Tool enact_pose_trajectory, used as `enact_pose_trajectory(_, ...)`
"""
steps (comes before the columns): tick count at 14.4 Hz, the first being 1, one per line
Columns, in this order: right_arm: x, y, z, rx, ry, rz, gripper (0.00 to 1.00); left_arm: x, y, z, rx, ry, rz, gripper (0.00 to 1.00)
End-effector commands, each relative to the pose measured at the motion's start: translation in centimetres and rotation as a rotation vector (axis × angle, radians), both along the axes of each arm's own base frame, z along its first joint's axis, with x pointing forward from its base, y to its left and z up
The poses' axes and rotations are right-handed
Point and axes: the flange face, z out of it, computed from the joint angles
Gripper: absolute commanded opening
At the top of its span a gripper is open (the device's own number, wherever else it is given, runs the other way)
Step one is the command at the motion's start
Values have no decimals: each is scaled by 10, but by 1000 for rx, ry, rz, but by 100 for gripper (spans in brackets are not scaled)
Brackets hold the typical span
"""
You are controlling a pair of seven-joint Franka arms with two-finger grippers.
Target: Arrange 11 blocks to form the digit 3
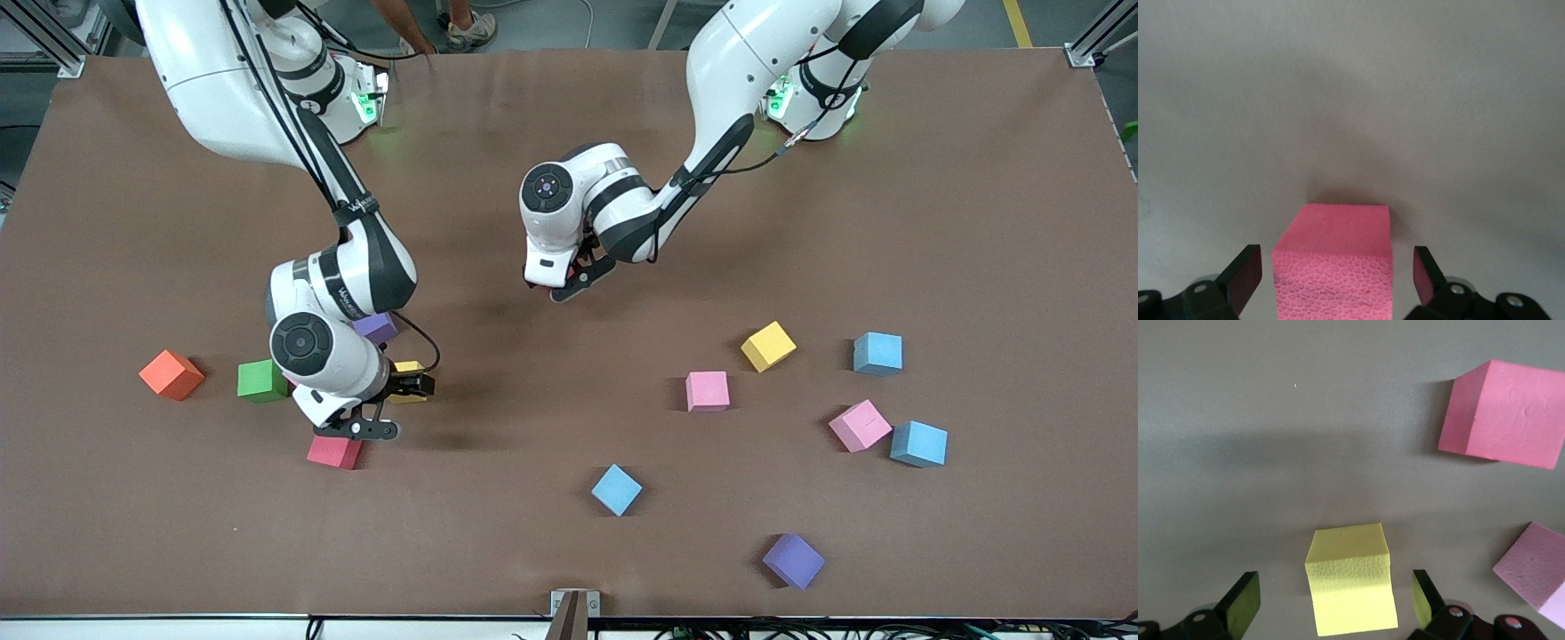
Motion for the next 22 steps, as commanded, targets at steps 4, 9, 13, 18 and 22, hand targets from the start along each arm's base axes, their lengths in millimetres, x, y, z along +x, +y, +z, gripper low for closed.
enact_pose_trajectory(4,7,-5,-8,-3,-17,85,100,-15,-6,2,13,-22,42,32)
enact_pose_trajectory(9,1,-11,-24,-5,8,154,100,-15,-2,11,53,-22,285,5)
enact_pose_trajectory(13,-5,-12,-36,-10,28,159,100,-36,-6,18,156,0,507,4)
enact_pose_trajectory(18,-10,-14,-46,-13,40,158,96,-46,-4,14,233,98,834,5)
enact_pose_trajectory(22,-12,-15,-50,-17,54,158,78,-53,-6,12,253,120,913,5)
